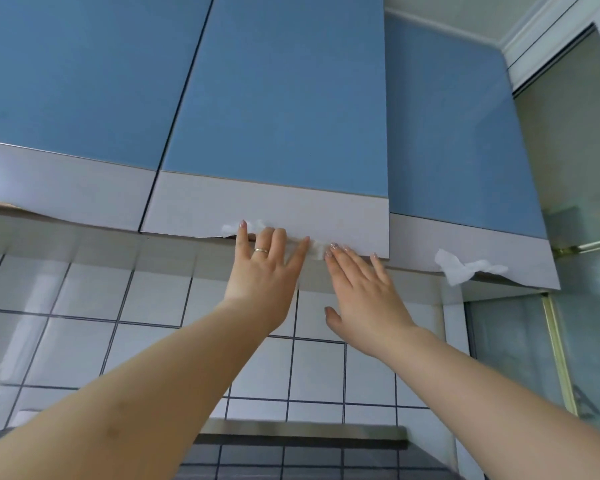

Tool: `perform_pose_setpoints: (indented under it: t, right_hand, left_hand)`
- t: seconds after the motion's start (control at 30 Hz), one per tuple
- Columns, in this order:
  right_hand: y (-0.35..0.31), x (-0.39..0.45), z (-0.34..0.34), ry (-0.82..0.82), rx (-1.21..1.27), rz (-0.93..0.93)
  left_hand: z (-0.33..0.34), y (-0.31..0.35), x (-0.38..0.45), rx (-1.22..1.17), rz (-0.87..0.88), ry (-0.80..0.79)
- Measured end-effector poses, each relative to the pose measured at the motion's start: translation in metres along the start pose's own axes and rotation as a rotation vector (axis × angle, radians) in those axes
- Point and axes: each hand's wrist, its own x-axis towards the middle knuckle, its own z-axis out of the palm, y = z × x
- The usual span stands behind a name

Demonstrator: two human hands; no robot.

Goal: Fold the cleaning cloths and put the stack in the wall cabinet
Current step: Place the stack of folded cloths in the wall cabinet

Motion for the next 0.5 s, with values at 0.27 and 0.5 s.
perform_pose_setpoints:
  t: [0.27, 0.5]
  right_hand:
    - [-0.001, 0.015, 0.025, -0.006, 0.070, 0.031]
    - [0.001, 0.016, 0.028, 0.003, 0.086, 0.027]
  left_hand:
    - [0.016, 0.009, 0.009, 0.072, -0.028, -0.051]
    - [0.019, 0.009, 0.009, 0.092, -0.023, -0.034]
